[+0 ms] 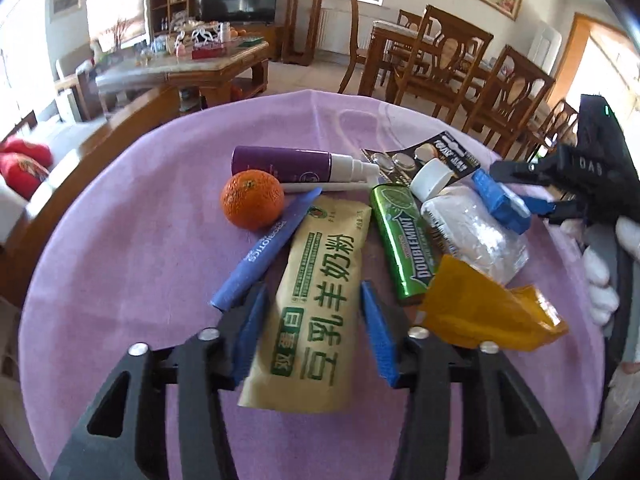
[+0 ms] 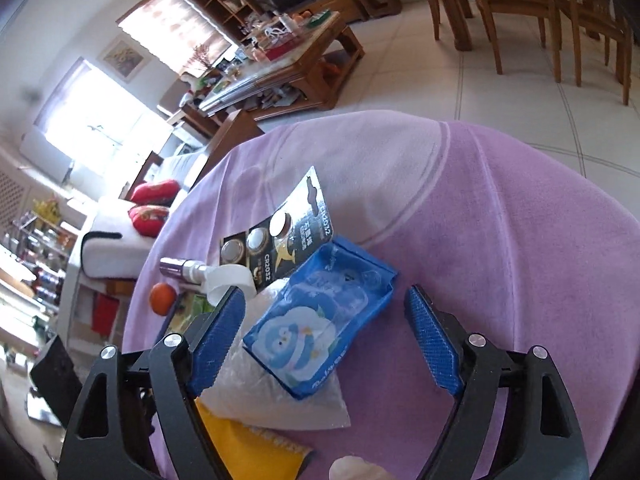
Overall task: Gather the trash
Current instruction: 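Grasp the beige milk-powder sachet with the left tool while the right tool grasps the blue snowman packet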
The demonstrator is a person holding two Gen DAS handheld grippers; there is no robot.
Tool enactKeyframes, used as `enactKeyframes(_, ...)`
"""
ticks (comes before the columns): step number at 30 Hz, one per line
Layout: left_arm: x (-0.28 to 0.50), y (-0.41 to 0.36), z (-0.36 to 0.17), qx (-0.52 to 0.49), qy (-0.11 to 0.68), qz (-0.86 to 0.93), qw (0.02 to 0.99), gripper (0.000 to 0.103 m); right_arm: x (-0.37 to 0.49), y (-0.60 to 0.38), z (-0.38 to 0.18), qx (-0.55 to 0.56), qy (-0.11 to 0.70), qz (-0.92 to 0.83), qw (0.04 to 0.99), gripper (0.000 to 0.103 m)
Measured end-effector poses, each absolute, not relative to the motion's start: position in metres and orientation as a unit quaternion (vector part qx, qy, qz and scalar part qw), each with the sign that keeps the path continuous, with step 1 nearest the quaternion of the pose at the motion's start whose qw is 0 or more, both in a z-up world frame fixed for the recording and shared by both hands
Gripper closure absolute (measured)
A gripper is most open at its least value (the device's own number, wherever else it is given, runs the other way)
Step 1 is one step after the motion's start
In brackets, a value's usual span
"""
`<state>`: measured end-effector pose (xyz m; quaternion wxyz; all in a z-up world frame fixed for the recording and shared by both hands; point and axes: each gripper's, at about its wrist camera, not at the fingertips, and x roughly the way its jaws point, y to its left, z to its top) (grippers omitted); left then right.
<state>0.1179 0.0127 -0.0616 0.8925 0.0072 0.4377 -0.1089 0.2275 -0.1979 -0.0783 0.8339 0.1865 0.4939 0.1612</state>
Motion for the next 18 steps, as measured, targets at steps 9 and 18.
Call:
enactKeyframes(9, 0.110, 0.009, -0.062, 0.017, 0.424, -0.114, 0.898, 0.070, 0.222, -0.175, -0.084, 0.103, 0.480, 0.139, 0.860, 0.046)
enactKeyframes(18, 0.098, 0.017, -0.053, -0.012, 0.410, -0.134, 0.902, 0.079, 0.206, -0.177, -0.073, 0.084, 0.450, 0.134, 0.879, 0.053)
